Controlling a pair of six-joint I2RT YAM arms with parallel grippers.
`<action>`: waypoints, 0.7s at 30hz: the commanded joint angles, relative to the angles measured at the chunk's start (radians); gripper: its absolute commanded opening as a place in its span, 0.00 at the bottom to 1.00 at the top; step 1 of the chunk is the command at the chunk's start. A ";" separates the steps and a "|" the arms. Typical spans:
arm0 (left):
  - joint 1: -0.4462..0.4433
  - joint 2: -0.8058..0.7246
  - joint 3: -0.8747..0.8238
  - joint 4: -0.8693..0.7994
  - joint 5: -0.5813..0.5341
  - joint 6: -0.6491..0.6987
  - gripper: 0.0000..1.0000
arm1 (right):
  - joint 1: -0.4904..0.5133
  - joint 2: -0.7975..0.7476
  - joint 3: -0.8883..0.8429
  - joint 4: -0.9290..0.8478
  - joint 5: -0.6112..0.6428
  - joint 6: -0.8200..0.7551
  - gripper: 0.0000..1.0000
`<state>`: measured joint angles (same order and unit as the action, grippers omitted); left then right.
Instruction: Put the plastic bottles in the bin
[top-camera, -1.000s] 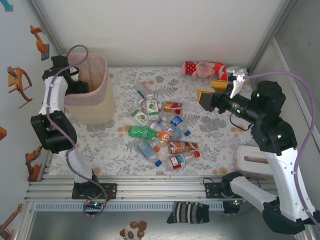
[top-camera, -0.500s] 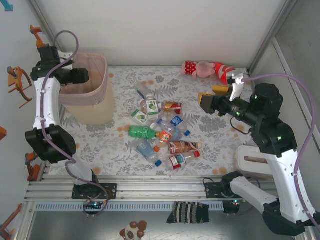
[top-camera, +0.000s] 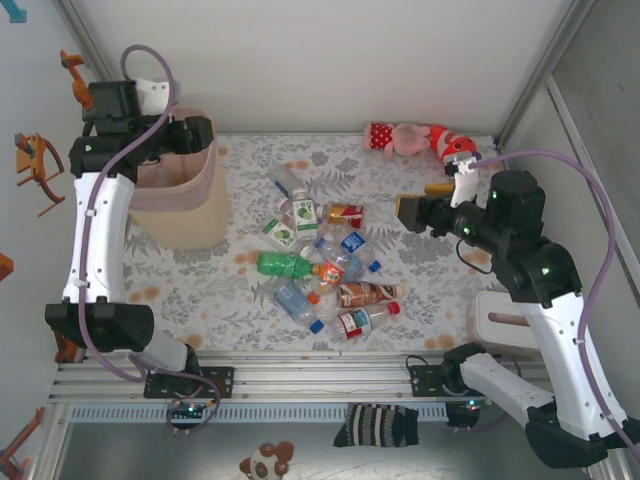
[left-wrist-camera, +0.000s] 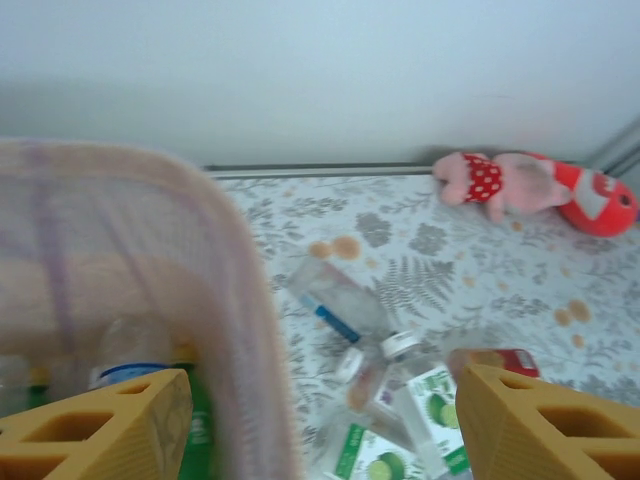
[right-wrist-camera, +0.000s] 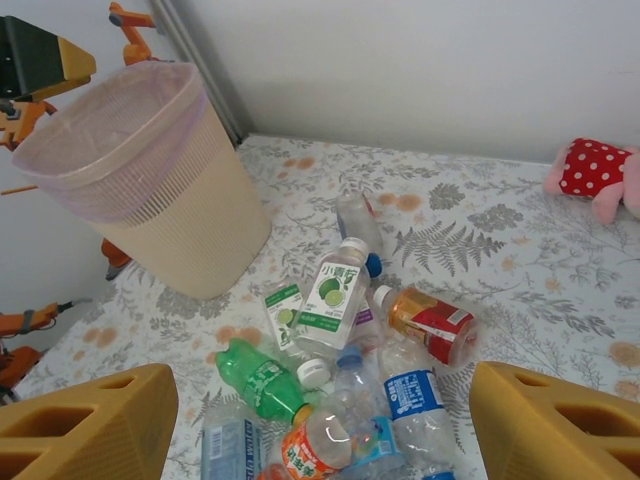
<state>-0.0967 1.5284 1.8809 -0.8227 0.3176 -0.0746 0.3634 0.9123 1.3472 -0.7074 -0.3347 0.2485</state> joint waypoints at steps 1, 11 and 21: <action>-0.097 -0.026 -0.022 0.035 -0.089 -0.059 0.69 | 0.003 -0.006 -0.003 -0.007 0.039 -0.015 0.76; -0.418 0.045 -0.077 0.125 -0.382 -0.123 0.69 | 0.002 -0.015 -0.009 -0.009 0.040 -0.016 0.75; -0.578 0.204 -0.127 0.183 -0.539 -0.258 0.69 | 0.003 -0.035 -0.020 -0.023 0.052 -0.022 0.75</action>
<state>-0.6521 1.7042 1.7748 -0.6697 -0.1486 -0.2596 0.3634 0.8898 1.3361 -0.7204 -0.2966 0.2424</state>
